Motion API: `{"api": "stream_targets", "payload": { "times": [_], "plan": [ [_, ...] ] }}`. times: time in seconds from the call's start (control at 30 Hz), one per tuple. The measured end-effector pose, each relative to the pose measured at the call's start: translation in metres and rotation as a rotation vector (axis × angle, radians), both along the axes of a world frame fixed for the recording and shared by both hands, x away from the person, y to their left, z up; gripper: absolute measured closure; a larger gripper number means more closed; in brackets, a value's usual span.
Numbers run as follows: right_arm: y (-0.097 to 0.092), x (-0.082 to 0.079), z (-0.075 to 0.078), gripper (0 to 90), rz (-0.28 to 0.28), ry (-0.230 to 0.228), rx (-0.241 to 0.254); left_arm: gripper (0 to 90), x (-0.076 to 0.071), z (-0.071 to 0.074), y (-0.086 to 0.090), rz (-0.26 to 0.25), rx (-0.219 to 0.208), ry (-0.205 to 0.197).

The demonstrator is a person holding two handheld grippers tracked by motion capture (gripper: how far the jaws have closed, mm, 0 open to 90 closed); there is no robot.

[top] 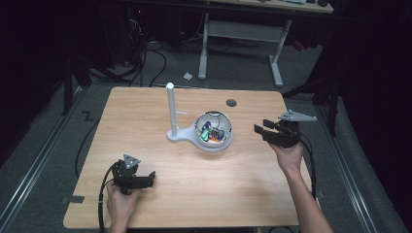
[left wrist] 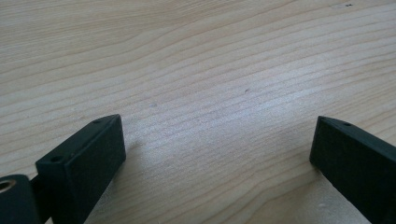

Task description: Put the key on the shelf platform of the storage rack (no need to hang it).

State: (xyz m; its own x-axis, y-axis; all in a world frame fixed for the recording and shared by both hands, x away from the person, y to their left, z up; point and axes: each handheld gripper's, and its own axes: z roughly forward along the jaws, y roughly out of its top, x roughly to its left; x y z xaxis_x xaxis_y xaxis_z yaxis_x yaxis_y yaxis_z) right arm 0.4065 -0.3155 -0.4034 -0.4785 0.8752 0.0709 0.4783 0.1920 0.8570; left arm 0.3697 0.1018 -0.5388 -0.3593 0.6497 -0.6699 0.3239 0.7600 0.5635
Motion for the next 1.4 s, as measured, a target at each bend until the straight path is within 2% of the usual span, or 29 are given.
{"api": "stream_targets", "payload": {
  "times": [0.23,0.4,0.47,0.7,0.83,1.4],
  "plan": [
    [-0.004,-0.010,0.001,51.2,-0.008,-0.014,-0.001,3.6,0.000,0.000,0.000,0.002,0.000,0.000],
    [-0.010,-0.019,-0.007,51.0,-0.022,-0.011,0.018,3.7,0.000,0.000,0.000,-0.001,0.002,0.000],
    [-0.012,-0.024,-0.010,51.2,-0.032,-0.013,0.011,3.7,0.000,0.000,0.000,-0.001,0.003,0.000],
    [-0.019,-0.037,-0.022,50.8,-0.052,-0.009,0.046,3.7,0.000,0.000,0.000,-0.001,0.002,-0.001],
    [-0.019,-0.041,-0.030,50.6,-0.050,-0.012,0.053,3.7,0.000,0.000,0.000,0.001,0.001,0.000],
    [-0.011,-0.046,-0.069,47.5,-0.054,0.043,0.072,3.7,0.000,0.000,0.000,0.001,0.000,0.000]
  ]
}}
